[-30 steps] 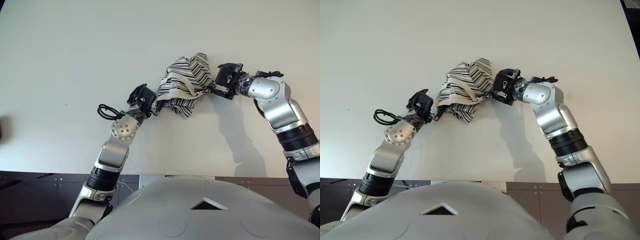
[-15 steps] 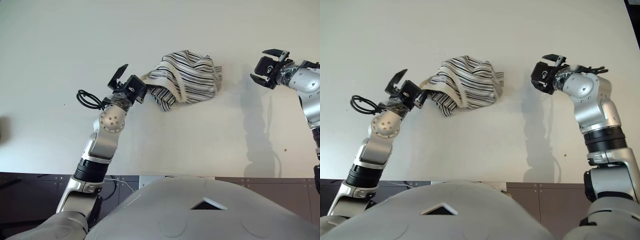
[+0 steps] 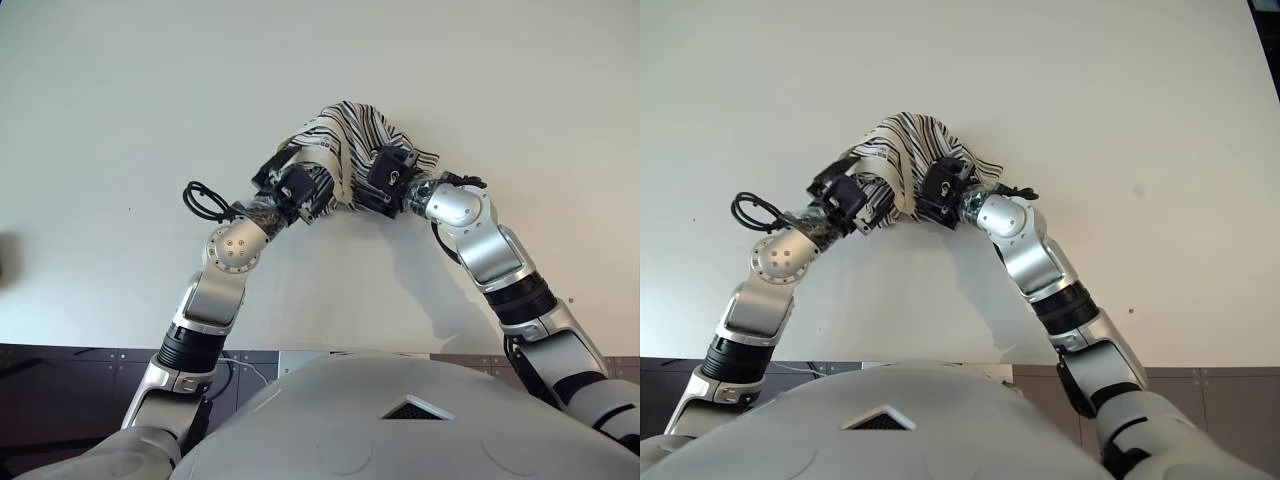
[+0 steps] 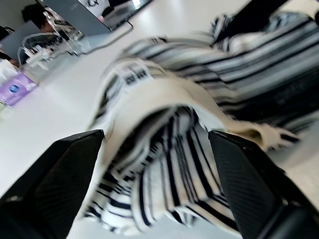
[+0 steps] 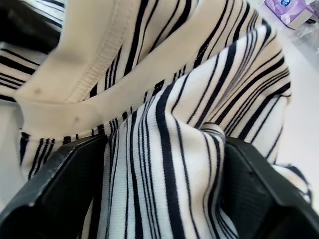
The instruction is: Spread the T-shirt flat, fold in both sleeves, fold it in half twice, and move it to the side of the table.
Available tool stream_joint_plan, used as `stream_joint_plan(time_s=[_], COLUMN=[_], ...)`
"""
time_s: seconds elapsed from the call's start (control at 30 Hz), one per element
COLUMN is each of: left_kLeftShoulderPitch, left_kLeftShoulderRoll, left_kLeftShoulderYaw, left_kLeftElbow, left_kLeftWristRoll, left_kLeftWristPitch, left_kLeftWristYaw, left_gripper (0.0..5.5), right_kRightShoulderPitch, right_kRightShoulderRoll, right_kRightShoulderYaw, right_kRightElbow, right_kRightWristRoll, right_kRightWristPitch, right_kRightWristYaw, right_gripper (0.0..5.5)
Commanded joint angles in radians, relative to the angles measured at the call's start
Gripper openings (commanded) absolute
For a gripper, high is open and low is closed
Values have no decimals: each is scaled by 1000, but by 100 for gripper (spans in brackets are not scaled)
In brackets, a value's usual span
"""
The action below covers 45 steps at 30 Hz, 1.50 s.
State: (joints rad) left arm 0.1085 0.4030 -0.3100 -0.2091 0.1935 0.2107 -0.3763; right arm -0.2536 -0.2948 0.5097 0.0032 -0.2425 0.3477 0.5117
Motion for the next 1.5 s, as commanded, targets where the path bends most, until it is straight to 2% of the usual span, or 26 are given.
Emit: stream_joint_plan(time_s=[0.03,0.2,0.27,0.4,0.5,0.6,0.67,0.77,0.87,0.93,0.97,1.03,1.1,1.17,1.33,1.5], left_kLeftShoulderPitch=[16,-49,-56,-98,-153,-180,-143,-23,-10,-19,-16,-20,-33,-31,-29,-217], left_kLeftShoulderRoll=[18,-10,3,63,83,53,23,39,64,59,65,101,115,132,213,174], left_kLeftShoulderYaw=[-41,5,14,83,149,284,357,363,382,330,266,104,16,-29,-43,14], left_kLeftElbow=[99,213,228,328,468,431,306,77,1,-88,-116,-74,-21,2,137,393], left_kLeftWristRoll=[71,122,144,222,244,141,-8,-239,-307,-338,-321,-124,0,64,208,233], left_kLeftWristPitch=[33,101,103,62,55,-43,-77,-50,12,76,97,114,163,180,159,-3], left_kLeftWristYaw=[6,105,130,261,373,438,353,102,23,-29,-64,-48,-24,-36,7,159], left_gripper=[390,390,390,390,390,390,390,390,390,390,390,390,390,390,390,390], right_kRightShoulderPitch=[16,63,119,320,378,288,271,257,201,153,140,119,108,108,78,-70], right_kRightShoulderRoll=[-82,-199,-290,-556,-638,-585,-529,-457,-380,-343,-352,-385,-379,-351,-304,-133], right_kRightShoulderYaw=[-5,-35,-54,-156,-212,-225,-288,-412,-515,-563,-543,-440,-372,-346,-259,-333], right_kRightElbow=[67,-26,-76,-113,-74,0,-76,-242,-329,-315,-275,-148,-19,70,288,444], right_kRightWristRoll=[-49,6,25,56,94,99,257,561,761,800,741,539,395,335,151,134], right_kRightWristPitch=[-10,-58,-77,-168,-231,-263,-238,-74,68,120,111,29,-60,-99,-134,-146], right_kRightWristYaw=[20,164,236,348,385,344,375,416,347,276,251,206,159,131,12,-242], right_gripper=[371,371,371,371,371,371,371,371,371,371,371,371,371,371,371,371])
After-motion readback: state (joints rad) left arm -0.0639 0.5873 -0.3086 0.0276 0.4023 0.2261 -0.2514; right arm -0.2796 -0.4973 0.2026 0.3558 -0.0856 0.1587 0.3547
